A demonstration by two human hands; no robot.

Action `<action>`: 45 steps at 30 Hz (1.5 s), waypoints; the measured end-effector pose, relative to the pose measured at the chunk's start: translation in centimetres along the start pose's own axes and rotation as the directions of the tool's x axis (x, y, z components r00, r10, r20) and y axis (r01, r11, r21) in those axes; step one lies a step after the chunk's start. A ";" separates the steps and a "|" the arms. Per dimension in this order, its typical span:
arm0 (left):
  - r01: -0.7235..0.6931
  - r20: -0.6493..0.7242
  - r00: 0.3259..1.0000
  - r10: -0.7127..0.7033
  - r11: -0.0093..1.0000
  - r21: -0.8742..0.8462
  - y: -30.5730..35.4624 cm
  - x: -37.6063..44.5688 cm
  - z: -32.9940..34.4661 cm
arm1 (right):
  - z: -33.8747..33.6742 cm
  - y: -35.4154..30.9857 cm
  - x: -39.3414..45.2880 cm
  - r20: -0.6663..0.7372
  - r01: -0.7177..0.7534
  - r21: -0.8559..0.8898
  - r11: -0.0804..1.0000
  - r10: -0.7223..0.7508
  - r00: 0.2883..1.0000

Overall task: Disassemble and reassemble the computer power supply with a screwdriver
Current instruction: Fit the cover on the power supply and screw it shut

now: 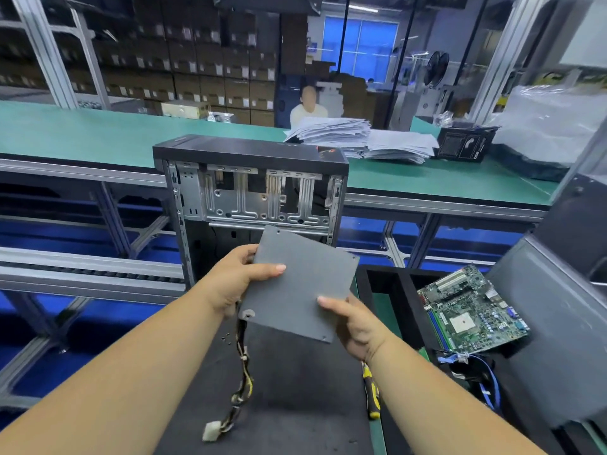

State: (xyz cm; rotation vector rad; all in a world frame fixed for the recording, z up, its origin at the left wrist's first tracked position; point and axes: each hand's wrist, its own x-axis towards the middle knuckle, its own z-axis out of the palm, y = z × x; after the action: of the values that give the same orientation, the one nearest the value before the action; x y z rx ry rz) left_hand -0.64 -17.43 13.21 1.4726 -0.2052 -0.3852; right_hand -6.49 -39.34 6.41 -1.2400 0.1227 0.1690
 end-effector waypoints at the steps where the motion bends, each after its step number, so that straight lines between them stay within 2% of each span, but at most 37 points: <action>1: -0.006 0.012 1.000 0.007 0.997 -0.072 0.0 0.0 0.3 | 0.3 -1.2 -0.2 -0.025 0.038 0.010 0.999 -0.038 0.999; 4: -0.046 0.012 0.999 0.050 0.978 -0.203 -0.2 0.2 0.8 | 1.1 -5.7 -1.1 -0.053 0.122 -0.092 0.988 -0.127 0.991; 7: -0.050 -0.004 0.999 0.051 0.952 -0.302 -0.3 0.4 1.1 | 2.1 -10.8 -1.8 -0.026 0.171 -0.374 0.911 -0.195 0.981; 11: -0.025 0.078 0.996 0.052 0.948 -0.318 -0.2 0.2 0.8 | 3.6 -16.3 -2.3 -0.011 0.192 -0.685 0.703 -0.273 0.962; 14: 0.013 0.060 0.998 0.008 0.940 -0.340 -0.6 -0.3 -0.8 | 4.7 -18.0 -2.0 -0.022 0.119 -0.907 0.404 -0.329 0.944; 16: 0.039 0.038 0.999 -0.028 0.939 -0.341 -1.2 -0.6 -1.8 | 5.5 -17.4 -1.4 0.012 0.078 -0.978 0.192 -0.320 0.947; 18: 0.049 0.030 0.999 -0.042 0.952 -0.302 -1.8 -0.9 -2.3 | 5.8 -15.5 -0.5 0.058 0.072 -0.996 0.044 -0.268 0.962; 21: 0.067 0.038 0.997 -0.060 0.974 -0.217 -2.9 -1.6 -2.5 | 5.4 -11.2 1.0 0.105 0.093 -0.992 -0.083 -0.153 0.983; 25: 0.102 0.046 0.994 -0.100 0.994 -0.047 -5.3 -1.6 -2.7 | 4.8 -4.8 2.3 0.071 0.069 -0.973 -0.222 -0.003 0.997; 31: 0.185 -0.035 0.983 -0.182 0.976 0.117 -8.8 -1.2 -2.8 | 4.1 0.4 2.9 0.063 0.069 -0.977 -0.204 0.038 0.997; 36: 0.156 -0.106 0.984 -0.140 0.975 0.160 -10.0 -0.7 -1.5 | 2.7 0.8 2.5 0.083 0.085 -0.993 -0.085 0.028 0.996; 38: 0.155 -0.176 0.976 -0.126 0.975 0.161 -10.1 -0.3 -0.8 | 1.9 0.1 2.5 0.064 0.059 -0.992 0.111 0.043 0.997; 41: 0.183 -0.280 0.950 -0.139 0.973 0.138 -10.0 0.5 0.0 | 0.5 -0.8 2.4 -0.131 -0.119 -0.821 0.558 0.018 0.991; 42: 0.195 -0.292 0.945 -0.147 0.970 0.143 -10.0 0.6 0.1 | 0.1 -0.8 2.3 -0.205 -0.182 -0.746 0.641 0.040 0.978; 45: 0.212 -0.286 0.943 -0.169 0.969 0.125 -10.1 0.9 0.7 | -0.9 0.4 2.0 -0.296 -0.298 -0.640 0.709 0.131 0.946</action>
State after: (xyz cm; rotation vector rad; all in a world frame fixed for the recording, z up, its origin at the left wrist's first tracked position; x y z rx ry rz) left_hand -1.34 -18.91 3.14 1.6869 0.1340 -0.3223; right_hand -4.65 -40.00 5.38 -1.9897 0.4438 0.2910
